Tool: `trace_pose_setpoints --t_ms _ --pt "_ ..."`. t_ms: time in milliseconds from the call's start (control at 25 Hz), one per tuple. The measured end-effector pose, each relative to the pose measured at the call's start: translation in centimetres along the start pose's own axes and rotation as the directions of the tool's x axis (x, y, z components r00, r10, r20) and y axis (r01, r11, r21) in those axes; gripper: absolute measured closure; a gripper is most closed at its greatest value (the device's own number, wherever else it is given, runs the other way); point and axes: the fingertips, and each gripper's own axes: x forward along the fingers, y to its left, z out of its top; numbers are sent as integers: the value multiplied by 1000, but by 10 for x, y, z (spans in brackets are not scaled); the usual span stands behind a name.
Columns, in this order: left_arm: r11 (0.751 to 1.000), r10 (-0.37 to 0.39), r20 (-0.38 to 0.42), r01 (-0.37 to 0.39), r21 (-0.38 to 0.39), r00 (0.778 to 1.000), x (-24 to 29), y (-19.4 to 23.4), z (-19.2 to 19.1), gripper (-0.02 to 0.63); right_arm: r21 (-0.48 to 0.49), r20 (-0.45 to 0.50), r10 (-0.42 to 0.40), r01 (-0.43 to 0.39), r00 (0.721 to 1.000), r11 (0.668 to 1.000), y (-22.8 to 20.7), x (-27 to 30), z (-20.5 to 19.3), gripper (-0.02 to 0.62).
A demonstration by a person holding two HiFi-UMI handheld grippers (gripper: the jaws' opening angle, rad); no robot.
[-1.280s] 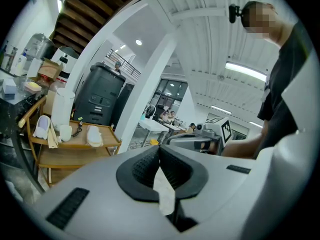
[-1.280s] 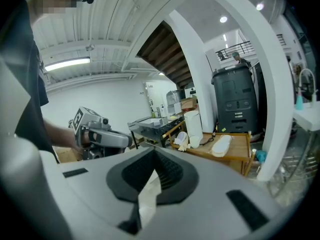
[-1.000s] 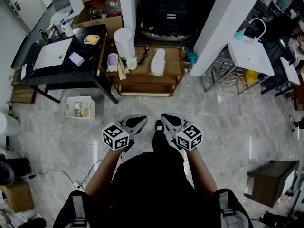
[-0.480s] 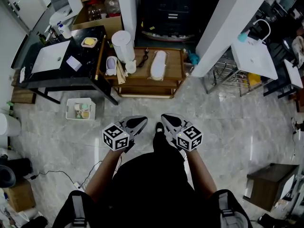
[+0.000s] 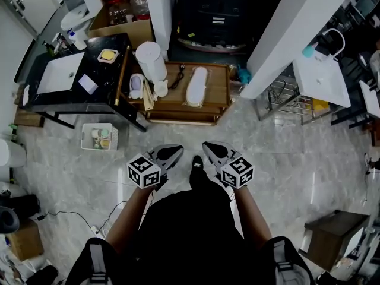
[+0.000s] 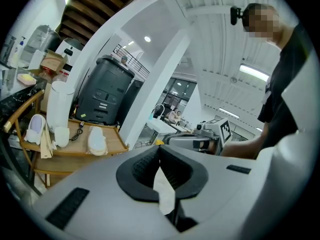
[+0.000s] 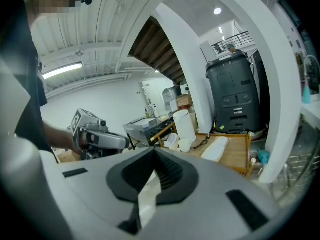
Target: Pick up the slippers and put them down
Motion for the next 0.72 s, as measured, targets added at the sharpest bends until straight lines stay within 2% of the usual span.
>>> trace_pose_setpoints --t_ms 720 --pt "998 64 11 -64 -25 998 50 39 37 594 -17 -31 80 -80 996 997 -69 21 29 589"
